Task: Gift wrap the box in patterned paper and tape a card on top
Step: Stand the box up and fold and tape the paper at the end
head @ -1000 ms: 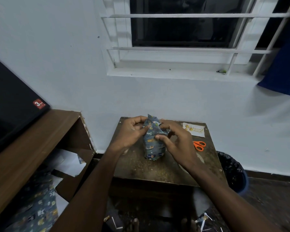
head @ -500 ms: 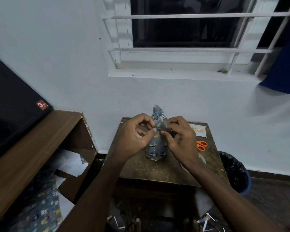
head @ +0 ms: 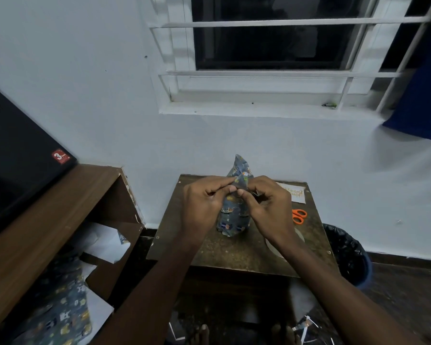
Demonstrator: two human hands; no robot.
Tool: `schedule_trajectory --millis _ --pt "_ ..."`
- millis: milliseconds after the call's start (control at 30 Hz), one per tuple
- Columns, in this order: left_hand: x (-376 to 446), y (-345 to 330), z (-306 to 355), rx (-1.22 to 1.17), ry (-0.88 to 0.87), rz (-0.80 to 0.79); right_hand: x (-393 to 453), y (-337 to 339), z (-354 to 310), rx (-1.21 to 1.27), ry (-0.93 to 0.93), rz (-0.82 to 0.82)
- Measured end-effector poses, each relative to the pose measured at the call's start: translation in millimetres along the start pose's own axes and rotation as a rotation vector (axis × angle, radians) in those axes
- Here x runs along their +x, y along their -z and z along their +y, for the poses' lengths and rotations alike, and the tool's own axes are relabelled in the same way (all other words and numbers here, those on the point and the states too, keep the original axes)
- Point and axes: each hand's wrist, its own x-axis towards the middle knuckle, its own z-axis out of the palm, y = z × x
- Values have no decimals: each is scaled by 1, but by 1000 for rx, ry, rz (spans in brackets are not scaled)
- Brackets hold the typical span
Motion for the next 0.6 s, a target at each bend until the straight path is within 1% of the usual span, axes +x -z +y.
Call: schedule_trajectory --millis 167,367,467,600 --pt "-1 -5 3 133 -82 -12 1 2 0 28 -31 -12" --pt "-3 -7 4 99 -97 80 4 4 -3 75 -87 -8" --pt "-2 -5 2 104 -119 13 4 5 -4 90 -105 -18" --pt "1 -1 -4 93 -80 -123 3 6 -2 99 -107 -34"
